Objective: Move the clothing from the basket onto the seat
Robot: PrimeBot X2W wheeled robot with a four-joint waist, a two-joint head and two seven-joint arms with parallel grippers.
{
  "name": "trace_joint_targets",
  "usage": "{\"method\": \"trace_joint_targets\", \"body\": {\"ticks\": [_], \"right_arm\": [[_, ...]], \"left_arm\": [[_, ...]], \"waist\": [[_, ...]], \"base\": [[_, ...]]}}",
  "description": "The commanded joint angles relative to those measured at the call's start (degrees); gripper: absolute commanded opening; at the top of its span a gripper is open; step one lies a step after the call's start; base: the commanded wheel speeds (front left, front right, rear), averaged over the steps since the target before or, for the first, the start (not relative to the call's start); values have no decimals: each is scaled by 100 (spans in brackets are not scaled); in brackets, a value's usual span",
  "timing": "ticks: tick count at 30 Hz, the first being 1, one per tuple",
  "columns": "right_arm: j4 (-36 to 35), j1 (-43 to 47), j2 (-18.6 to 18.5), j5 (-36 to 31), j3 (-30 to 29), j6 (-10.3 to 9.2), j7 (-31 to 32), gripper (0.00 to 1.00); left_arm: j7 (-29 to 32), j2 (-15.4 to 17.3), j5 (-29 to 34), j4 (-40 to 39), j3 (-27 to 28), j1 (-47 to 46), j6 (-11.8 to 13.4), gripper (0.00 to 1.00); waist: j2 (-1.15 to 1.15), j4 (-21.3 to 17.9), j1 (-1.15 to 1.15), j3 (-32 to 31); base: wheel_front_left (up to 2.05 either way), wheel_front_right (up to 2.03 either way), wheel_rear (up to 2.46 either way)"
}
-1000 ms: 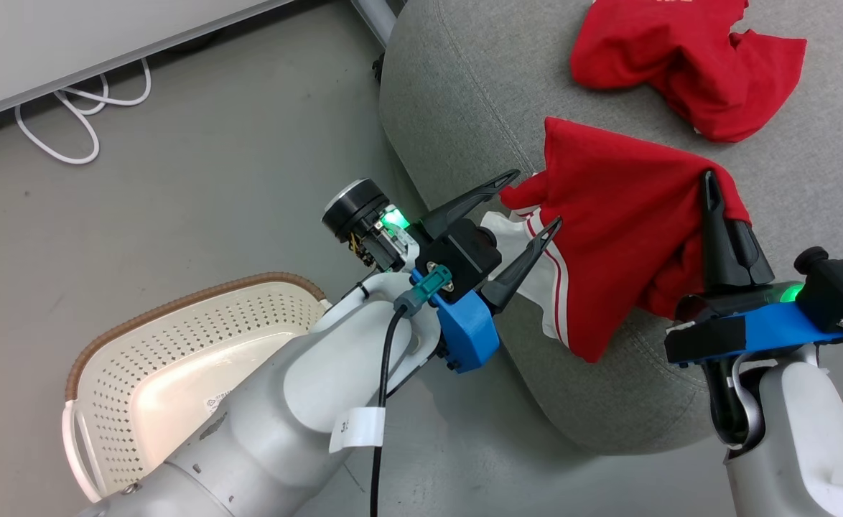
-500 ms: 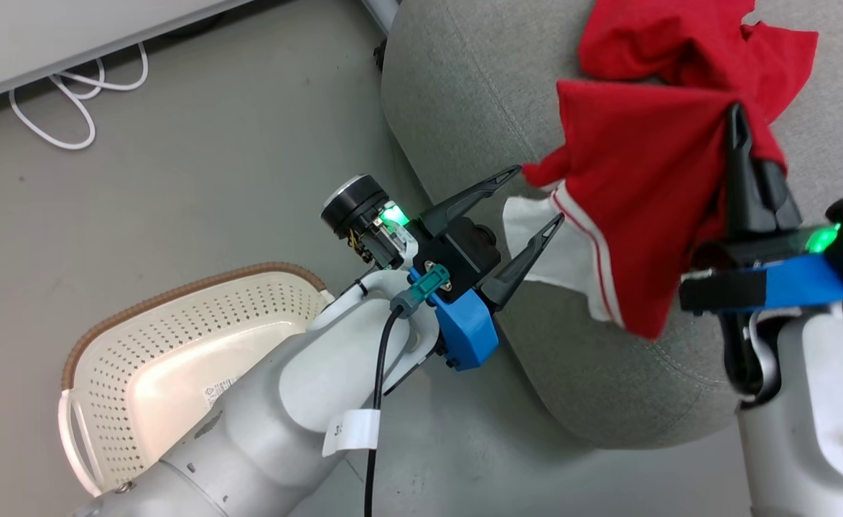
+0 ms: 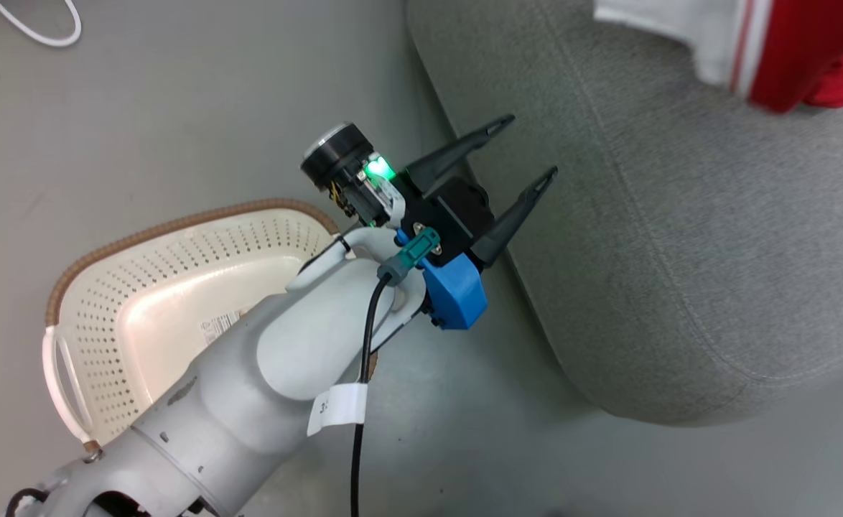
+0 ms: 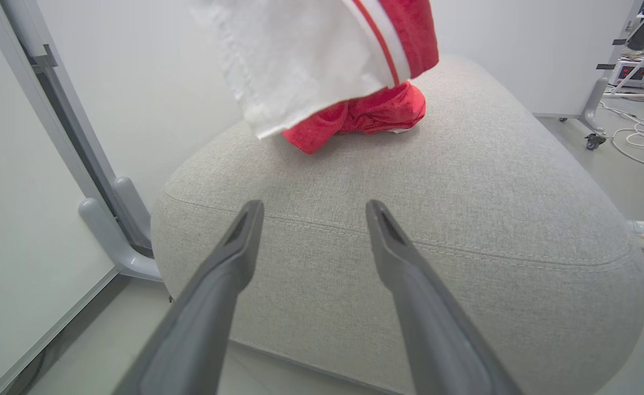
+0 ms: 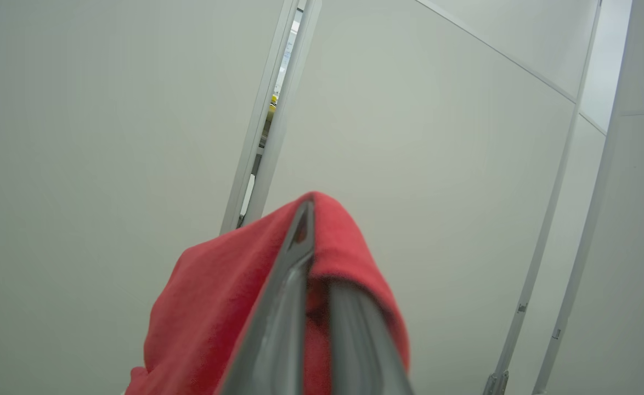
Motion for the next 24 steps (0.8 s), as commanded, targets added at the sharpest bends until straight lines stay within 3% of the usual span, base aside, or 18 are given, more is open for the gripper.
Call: {"method": "trace_joint_targets", "body": {"ticks": [1,7,12,13,24], "right_arm": [[-2,-242,-160,-56,-147,1,-20,0],[328,-886,-942,-61,-765,1,-19,0],[1125,-989,-1346,-88,-1162,0,-19,0],[1542,-856,-1408,-158,-1310,1,-19,0],[2568,-397,-910,-281,-1560,1,-19,0]], "left_arm": [[17,61,47,-36,33,-128,30,100],[107,161,135,-219,-17,-356,49,100],[139,184,180,-330,-48,-534,48,100],[146,196,203,-379,-61,-590,69,100],[185,353,193,-486,-104,-674,111,100]], "waist": [[0,90,-1,258],[0,239,-1,756],[0,336,-1,1099],[0,383,-1,1260],[0,393,-1,1513]], "base": [[0,0,0],[0,0,0],[0,0,0],[0,0,0],[0,0,0]]}}
